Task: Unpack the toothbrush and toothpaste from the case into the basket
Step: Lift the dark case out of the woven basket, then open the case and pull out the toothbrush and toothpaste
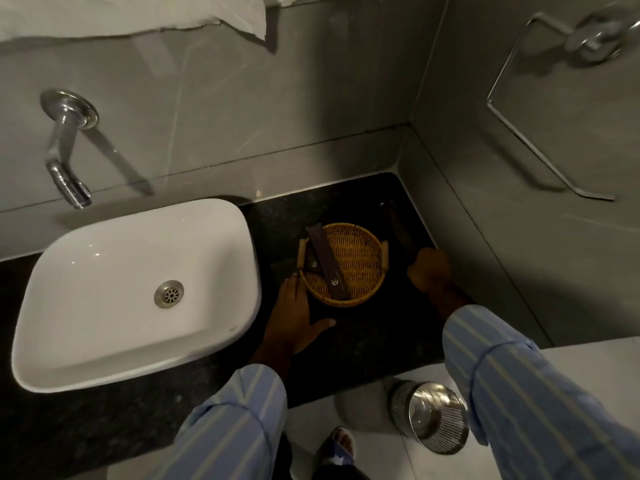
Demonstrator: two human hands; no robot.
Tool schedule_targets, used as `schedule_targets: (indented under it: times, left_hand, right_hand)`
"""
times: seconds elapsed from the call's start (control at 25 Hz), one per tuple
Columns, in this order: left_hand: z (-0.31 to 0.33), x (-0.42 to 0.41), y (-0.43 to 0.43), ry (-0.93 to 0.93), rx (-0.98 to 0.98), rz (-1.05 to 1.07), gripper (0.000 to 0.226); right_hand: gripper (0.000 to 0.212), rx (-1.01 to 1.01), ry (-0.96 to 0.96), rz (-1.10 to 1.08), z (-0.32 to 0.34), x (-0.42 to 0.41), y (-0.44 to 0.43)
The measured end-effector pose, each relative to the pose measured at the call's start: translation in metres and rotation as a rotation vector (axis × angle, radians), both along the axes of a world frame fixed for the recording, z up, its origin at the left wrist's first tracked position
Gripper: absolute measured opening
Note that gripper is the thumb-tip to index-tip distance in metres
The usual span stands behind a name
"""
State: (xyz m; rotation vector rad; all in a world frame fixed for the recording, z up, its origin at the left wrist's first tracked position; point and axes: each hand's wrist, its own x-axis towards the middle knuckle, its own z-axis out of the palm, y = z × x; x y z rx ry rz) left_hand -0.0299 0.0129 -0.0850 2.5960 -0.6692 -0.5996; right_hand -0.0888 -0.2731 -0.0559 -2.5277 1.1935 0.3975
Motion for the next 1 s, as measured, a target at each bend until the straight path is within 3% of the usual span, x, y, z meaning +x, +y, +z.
schedule_targets:
  times: [0.12,0.32,0.48,0.56,0.64,0.68,0.88,1.0]
  left_hand:
    - [0.044,0.018,-0.012,0.002,-0.182,-0.039,0.108]
    - [0.136,0.05,-0.047,-0.1,-0.326,0.034,0.087]
    - [0.213,0.07,-0.068,0.034,-0.551,0.162,0.072]
    - [0.248,0.079,-0.073,0.045,-0.629,0.191,0.05]
    - [0.279,0.081,-0.071,0.155,-0.808,0.189,0.014]
    - [0.292,0.081,-0.068,0.212,-0.878,0.174,0.006]
    - [0.338,0.086,-0.051,0.22,-0.925,0.069,0.019]
    - [0.361,0.085,-0.044,0.225,-0.923,0.031,0.01]
  right_hand:
    - [0.031,0.02,-0.085,0.025,0.035,-0.002,0.0]
    - [0.037,0.068,-0.212,0.161,0.095,-0.003,0.002]
    - [0.044,0.007,-0.327,0.204,0.146,-0.006,0.014]
    - [0.042,-0.018,-0.419,0.229,0.174,-0.008,0.018]
    - [0.034,-0.035,-0.5,0.246,0.201,-0.008,0.021]
    - [0.032,-0.053,-0.527,0.257,0.214,-0.008,0.023]
    - [0.028,-0.148,-0.604,0.289,0.264,-0.01,0.034]
    - [0.032,-0.173,-0.651,0.293,0.285,-0.012,0.038]
